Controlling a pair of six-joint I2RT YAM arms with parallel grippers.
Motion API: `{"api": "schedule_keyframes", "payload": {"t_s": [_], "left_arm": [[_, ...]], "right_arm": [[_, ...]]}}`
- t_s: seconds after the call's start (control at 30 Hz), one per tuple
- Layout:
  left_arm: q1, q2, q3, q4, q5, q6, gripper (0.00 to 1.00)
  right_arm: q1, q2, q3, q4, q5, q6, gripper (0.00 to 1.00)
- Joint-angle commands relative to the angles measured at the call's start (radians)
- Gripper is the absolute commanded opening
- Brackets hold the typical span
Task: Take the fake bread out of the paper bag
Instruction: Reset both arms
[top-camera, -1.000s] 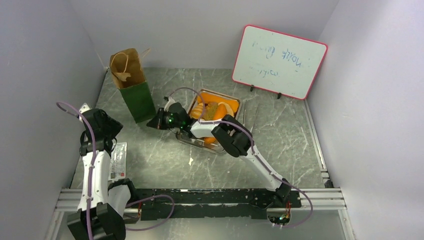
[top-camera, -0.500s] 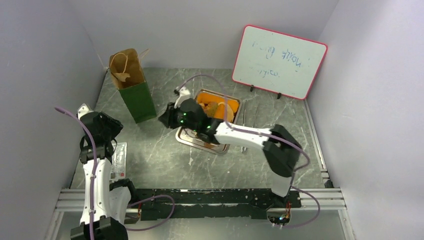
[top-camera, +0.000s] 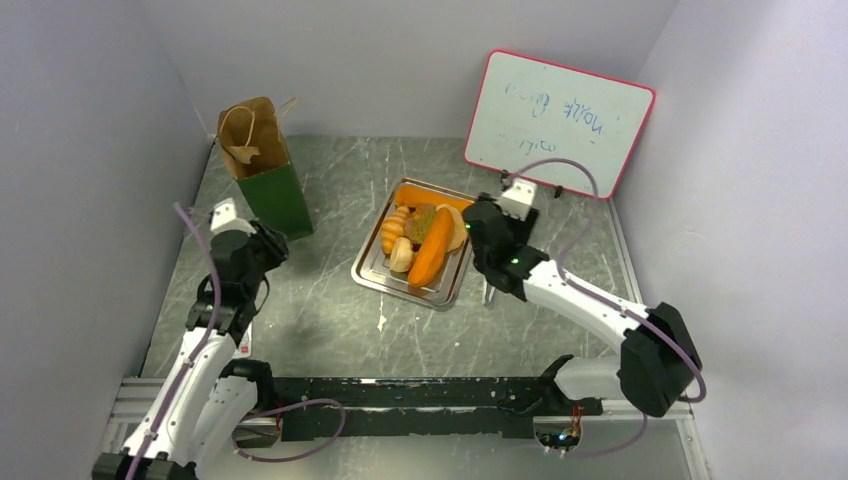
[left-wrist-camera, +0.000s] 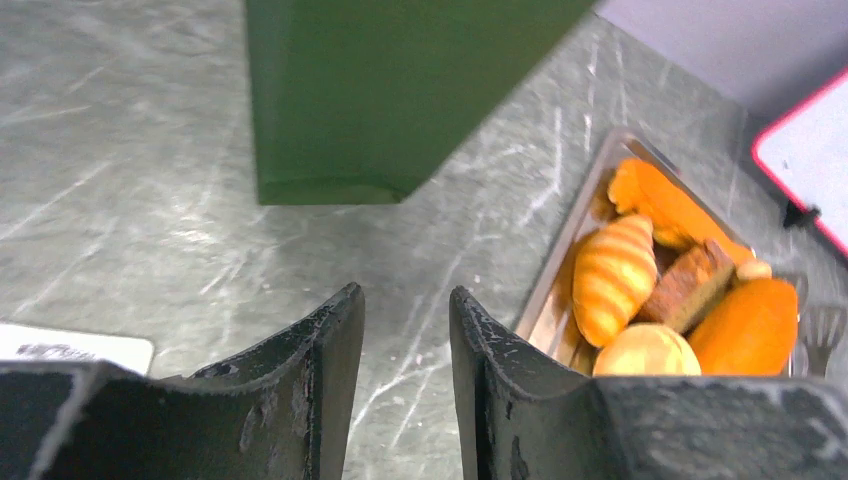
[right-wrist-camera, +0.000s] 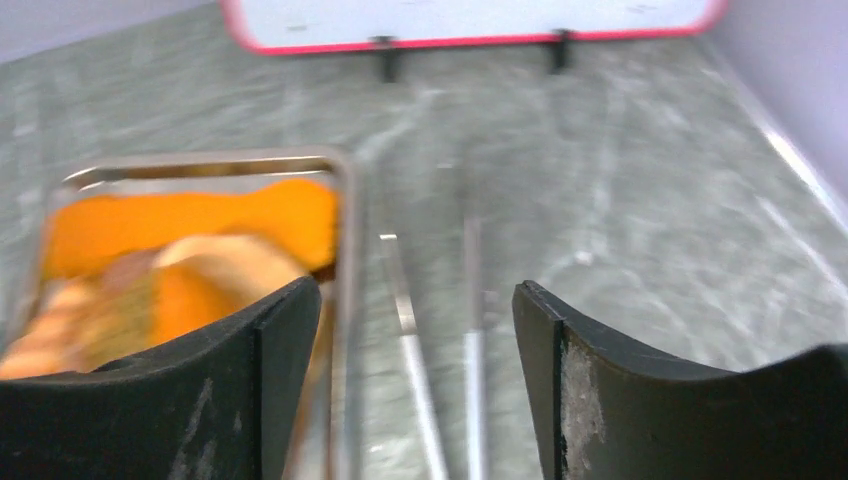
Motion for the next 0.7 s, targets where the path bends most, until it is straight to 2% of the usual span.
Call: {"api": "schedule_keyframes", "payload": {"t_s": [0.0, 0.1, 0.2, 0.27, 0.43, 0.5, 0.57, 0.67], "left_arm": [[-0.158, 0.024, -0.032, 0.153, -0.136, 0.1, 0.32], [-0.233, 0.021, -0.068, 0.222, -0.158, 0.16, 0.33], [-0.247, 0.018, -0.081, 0.231, -0.184, 0.148, 0.34], [-0.248, 0.023, -0.082, 0.239, -0.18, 0.15, 0.34], [-0.249, 0.042, -0.068, 0.223, -0.195, 0.15, 0.34], [-0.249, 0.04, -0.068, 0.219, -0.204, 0.146, 0.34], [-0.249, 0.032, -0.068, 0.216, -0.211, 0.147, 0.34], [-0.249, 0.023, -0.061, 0.207, -0.224, 0.16, 0.35]], "right_arm": [[-0.085, -0.111, -0.103, -0.103, 0.146, 0.109, 0.76], [-0.092, -0.17, -0.16, -0.097, 0.131, 0.115, 0.88], [-0.092, -0.176, -0.157, -0.16, 0.131, 0.178, 0.96], [-0.092, -0.139, -0.106, -0.28, 0.155, 0.281, 1.0], [-0.09, 0.055, 0.081, -0.733, 0.216, 0.626, 1.0], [-0.08, 0.108, 0.124, -0.845, 0.235, 0.719, 1.0], [-0.061, 0.105, 0.108, -0.832, 0.247, 0.731, 1.0], [-0.045, 0.032, 0.025, -0.648, 0.209, 0.597, 1.0]]}}
